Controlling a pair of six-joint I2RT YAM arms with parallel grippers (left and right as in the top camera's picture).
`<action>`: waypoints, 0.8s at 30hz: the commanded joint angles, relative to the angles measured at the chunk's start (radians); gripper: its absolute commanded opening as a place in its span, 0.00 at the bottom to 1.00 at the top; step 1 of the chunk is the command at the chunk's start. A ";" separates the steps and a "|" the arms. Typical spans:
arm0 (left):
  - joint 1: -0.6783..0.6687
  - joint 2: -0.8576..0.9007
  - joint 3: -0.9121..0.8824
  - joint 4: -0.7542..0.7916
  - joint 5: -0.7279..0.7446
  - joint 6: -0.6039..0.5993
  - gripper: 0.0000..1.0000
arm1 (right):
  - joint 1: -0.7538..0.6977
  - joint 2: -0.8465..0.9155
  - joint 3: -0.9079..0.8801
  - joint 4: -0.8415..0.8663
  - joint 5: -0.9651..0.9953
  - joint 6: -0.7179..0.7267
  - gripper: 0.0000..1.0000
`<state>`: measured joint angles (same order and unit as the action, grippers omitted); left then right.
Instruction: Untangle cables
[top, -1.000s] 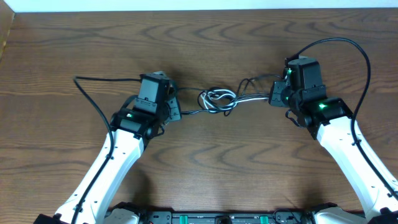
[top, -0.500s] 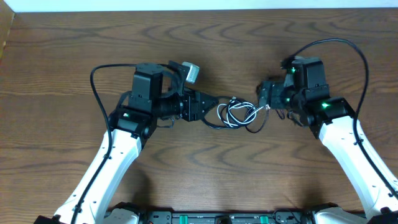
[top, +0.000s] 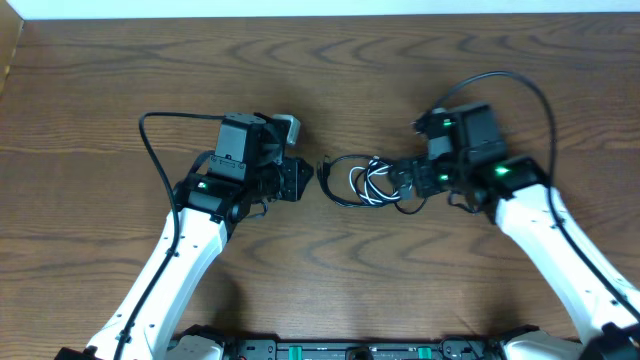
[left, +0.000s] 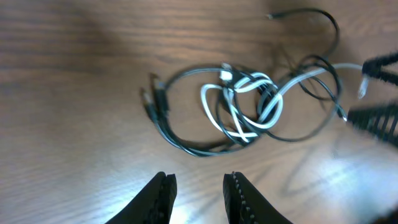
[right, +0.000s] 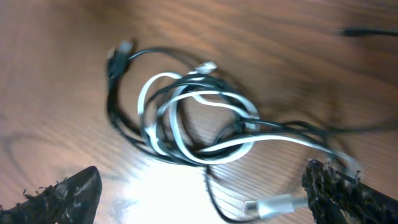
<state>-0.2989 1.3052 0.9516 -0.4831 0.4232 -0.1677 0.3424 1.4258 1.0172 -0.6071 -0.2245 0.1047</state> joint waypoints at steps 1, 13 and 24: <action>0.000 -0.013 0.013 0.021 -0.080 -0.046 0.31 | 0.084 0.081 -0.016 0.053 -0.015 -0.089 0.99; 0.000 -0.013 0.013 -0.024 -0.066 -0.070 0.31 | 0.140 0.314 -0.016 0.177 0.024 -0.082 0.78; 0.000 -0.013 0.013 -0.028 -0.066 -0.070 0.38 | 0.144 0.327 -0.017 0.234 0.023 0.029 0.62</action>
<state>-0.2989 1.3052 0.9516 -0.5045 0.3672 -0.2363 0.4812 1.7443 1.0042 -0.3832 -0.2054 0.0879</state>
